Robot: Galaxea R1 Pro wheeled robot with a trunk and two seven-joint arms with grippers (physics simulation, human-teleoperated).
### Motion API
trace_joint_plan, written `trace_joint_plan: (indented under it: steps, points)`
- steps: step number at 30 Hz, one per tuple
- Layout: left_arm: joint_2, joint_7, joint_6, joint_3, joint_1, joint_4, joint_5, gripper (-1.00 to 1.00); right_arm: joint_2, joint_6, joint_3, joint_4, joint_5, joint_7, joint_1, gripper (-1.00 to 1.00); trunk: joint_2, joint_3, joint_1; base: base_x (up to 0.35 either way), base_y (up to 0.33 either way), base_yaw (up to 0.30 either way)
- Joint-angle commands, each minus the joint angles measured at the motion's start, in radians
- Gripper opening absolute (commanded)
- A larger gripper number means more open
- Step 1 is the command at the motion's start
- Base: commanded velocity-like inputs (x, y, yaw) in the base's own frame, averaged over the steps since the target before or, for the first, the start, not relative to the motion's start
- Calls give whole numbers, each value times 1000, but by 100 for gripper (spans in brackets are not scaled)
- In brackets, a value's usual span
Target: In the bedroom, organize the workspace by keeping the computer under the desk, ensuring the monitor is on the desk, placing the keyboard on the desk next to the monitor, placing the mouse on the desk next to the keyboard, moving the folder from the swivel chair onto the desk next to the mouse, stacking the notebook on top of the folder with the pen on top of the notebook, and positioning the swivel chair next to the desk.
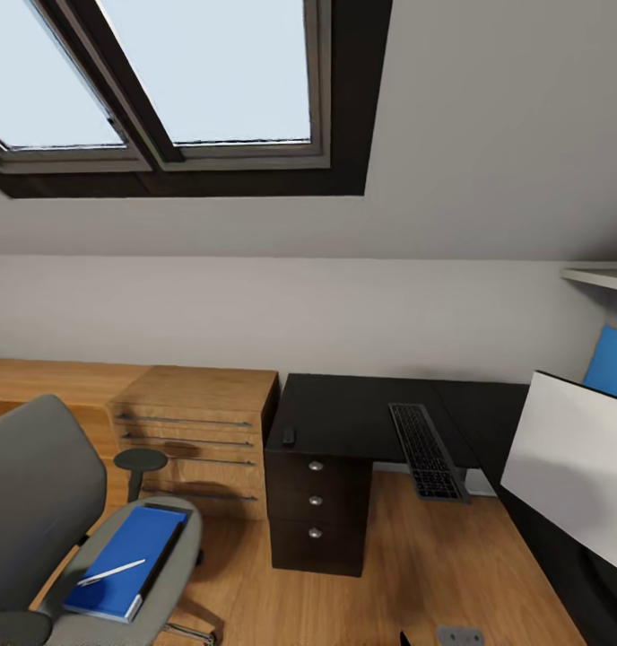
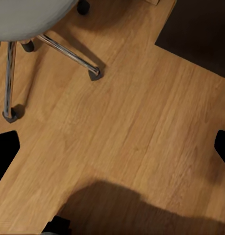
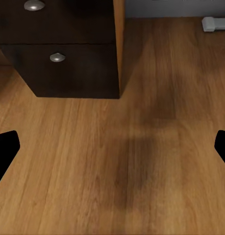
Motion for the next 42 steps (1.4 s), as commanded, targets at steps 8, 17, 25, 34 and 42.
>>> trace_joint_plan:
  steps: [8,17,25,34,42]
  points:
    - [0,7,1,-4,0,-1,9,100,-2,-8,1,1,-11,9,-1,100,-1,-14,0,0,0,10]
    - [-1,7,2,-5,0,-1,8,100,-3,-15,1,2,-11,9,-1,100,-1,-28,0,0,0,1]
    - [-1,7,1,-7,0,-1,8,100,-3,-60,1,5,-11,9,-1,100,-1,-41,0,0,0,0]
    - [3,8,1,-7,0,26,7,100,-4,-76,1,6,-11,9,0,100,-1,-55,0,0,0,0]
    - [5,10,-31,-4,0,129,-64,100,-3,-84,1,6,-11,6,1,100,-1,-67,0,0,0,0]
